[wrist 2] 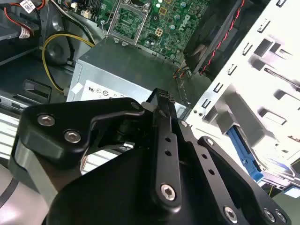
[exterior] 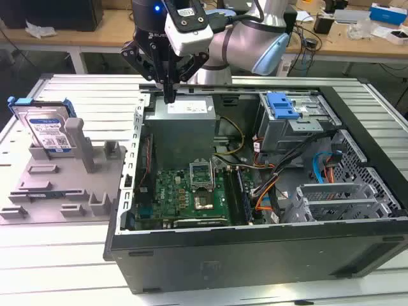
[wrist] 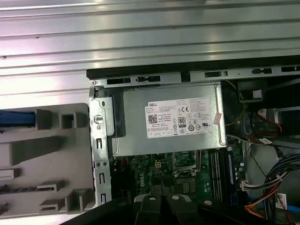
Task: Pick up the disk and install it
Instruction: 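Reach for the disk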
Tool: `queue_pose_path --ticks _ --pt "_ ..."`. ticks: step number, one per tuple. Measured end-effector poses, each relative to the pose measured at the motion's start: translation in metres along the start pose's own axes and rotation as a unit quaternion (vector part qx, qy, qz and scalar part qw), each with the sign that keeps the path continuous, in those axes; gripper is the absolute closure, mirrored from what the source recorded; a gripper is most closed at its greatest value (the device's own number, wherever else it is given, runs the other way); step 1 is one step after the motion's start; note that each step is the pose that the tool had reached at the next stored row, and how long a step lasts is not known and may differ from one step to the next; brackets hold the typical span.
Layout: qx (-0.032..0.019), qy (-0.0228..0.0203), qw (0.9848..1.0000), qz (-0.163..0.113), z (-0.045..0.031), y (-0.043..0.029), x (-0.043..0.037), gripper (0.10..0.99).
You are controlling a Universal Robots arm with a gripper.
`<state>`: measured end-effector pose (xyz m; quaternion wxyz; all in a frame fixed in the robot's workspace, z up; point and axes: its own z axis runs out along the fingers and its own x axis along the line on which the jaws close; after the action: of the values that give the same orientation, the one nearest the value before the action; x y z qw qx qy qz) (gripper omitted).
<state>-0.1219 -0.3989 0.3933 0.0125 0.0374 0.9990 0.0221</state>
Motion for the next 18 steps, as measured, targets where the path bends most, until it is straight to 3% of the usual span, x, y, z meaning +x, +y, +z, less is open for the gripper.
queue_pose_path --ticks 12,16,18 --pt "0.0000 0.0000 1.0000 0.000 0.0000 0.0000 0.0025 0.980" --pt "0.0001 0.0000 1.0000 0.000 0.0000 0.0058 0.0281 0.980" --pt "0.0000 0.0001 1.0000 0.000 0.0007 0.0115 0.0460 0.980"
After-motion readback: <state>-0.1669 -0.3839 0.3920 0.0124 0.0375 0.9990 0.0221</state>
